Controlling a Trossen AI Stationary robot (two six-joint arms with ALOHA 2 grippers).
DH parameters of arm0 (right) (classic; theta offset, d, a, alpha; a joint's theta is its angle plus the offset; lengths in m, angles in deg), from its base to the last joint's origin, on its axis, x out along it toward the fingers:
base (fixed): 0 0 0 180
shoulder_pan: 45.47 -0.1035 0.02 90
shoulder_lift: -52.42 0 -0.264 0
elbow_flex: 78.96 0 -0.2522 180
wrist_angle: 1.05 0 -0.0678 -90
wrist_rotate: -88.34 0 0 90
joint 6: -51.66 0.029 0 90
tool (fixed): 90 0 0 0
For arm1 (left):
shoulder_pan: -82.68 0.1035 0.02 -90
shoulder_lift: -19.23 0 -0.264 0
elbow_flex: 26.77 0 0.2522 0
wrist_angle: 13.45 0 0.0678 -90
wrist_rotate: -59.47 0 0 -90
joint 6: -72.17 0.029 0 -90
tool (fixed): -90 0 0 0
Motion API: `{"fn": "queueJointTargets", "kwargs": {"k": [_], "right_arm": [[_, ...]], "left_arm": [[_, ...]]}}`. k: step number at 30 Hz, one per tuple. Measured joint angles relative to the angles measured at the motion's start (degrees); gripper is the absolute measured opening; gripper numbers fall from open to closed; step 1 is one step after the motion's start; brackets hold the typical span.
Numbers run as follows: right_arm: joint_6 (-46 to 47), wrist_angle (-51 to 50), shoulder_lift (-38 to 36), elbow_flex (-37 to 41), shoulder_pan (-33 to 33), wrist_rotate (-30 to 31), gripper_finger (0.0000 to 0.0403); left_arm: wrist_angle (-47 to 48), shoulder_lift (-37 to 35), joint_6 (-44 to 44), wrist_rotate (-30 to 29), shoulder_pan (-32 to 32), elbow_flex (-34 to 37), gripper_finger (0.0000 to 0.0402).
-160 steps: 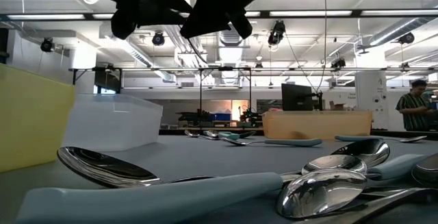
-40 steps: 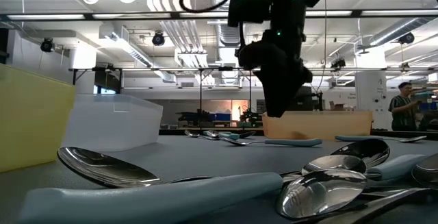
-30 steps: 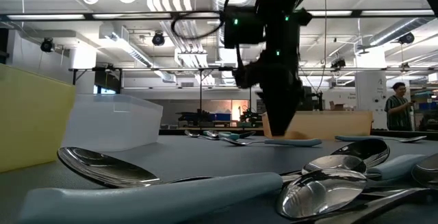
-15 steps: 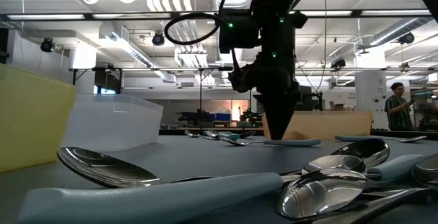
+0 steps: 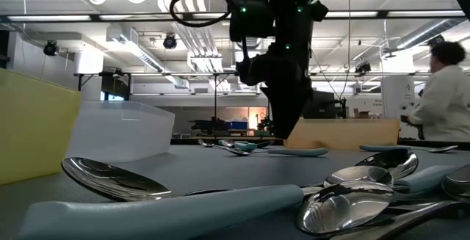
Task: Sort silverware by color (type)
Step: Put the light blue spoon into the white bin
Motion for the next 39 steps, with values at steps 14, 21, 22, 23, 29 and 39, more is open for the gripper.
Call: {"fn": "queueJointTargets", "kwargs": {"k": [14, 21, 22, 23, 29, 39], "right_arm": [[-3.2, 0.1, 8.1, -0.2, 0.0, 0.1, 0.0086], [-2.7, 0.1, 6.3, -0.1, 0.2, 0.0, 0.0024], [-2.3, 0.1, 5.7, -0.2, 0.2, 0.0, 0.0024], [-2.0, 0.1, 5.1, -0.3, 0.2, 0.0, 0.0024], [0.3, 4.4, 0.2, -3.1, 0.0, 0.0, 0.0024], [-1.8, 34.1, -4.7, -6.1, -3.7, 4.8, 0.0024]], "left_arm": [[-0.2, 0.0, -1.1, 0.0, 0.0, 0.4, 0.0123], [-0.2, 0.0, -6.9, -13.0, 0.0, 0.4, 0.0123], [-0.2, 0.0, -7.9, -16.4, 0.0, 0.4, 0.0123], [-0.2, 0.0, -8.4, -20.1, 0.0, 0.4, 0.0123], [1.3, -1.2, -15.0, -35.9, 1.3, 0.5, 0.0123], [-0.4, -5.5, -29.9, -53.0, 2.3, 6.4, 0.0123]]}}
